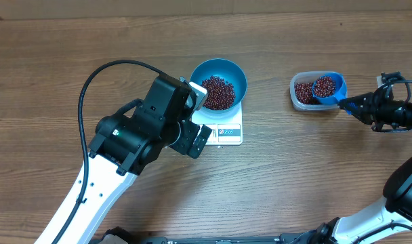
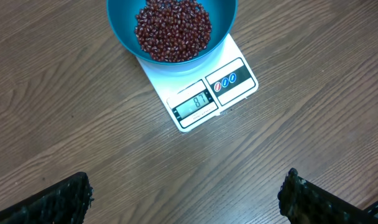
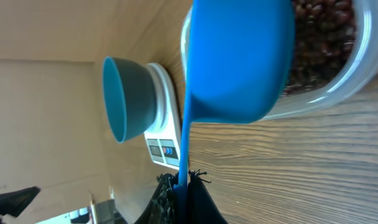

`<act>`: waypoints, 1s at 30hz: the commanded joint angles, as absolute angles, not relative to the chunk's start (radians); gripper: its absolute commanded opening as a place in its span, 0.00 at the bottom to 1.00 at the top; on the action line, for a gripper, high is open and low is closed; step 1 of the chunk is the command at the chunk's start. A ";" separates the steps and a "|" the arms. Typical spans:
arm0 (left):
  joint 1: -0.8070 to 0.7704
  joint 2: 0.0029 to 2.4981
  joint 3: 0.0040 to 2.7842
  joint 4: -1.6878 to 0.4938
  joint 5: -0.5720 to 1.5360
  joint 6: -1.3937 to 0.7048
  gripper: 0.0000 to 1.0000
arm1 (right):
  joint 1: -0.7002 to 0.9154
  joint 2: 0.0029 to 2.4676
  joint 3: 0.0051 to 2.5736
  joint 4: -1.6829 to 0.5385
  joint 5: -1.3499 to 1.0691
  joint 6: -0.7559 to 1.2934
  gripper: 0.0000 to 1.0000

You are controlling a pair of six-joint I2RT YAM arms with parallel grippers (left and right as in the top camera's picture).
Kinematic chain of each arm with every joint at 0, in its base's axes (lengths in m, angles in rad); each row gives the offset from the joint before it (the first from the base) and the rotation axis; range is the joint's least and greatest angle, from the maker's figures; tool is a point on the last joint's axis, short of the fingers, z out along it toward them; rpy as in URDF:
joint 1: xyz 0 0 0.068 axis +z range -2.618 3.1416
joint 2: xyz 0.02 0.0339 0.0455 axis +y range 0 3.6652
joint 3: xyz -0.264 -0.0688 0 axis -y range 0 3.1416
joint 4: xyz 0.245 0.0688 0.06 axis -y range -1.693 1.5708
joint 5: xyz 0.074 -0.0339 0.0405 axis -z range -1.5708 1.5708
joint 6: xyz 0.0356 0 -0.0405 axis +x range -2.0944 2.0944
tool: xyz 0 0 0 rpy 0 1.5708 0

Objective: Scoop item into bowl and weigh 150g on scale
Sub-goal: 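Lift the filled scoop and carry it left over the teal bowl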

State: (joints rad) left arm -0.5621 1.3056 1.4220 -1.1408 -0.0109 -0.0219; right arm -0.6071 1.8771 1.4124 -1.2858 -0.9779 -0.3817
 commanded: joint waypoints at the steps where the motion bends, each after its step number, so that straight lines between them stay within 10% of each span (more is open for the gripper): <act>1: -0.556 1.308 1.435 -1.141 0.001 -0.007 0.99 | -0.605 1.876 1.408 -1.312 -1.105 -0.469 0.04; 22: -0.556 1.308 1.435 -1.141 0.001 -0.007 1.00 | -0.344 1.876 1.457 -1.410 -1.282 -0.633 0.04; 30: -0.556 1.308 1.435 -1.141 0.001 -0.007 1.00 | -0.144 1.876 1.609 -1.238 -1.188 -0.365 0.04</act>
State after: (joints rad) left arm -0.5621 1.3056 1.4220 -1.1408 -0.0109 -0.0219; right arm -0.2077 1.8778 1.5234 -1.2797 -1.2156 -0.5076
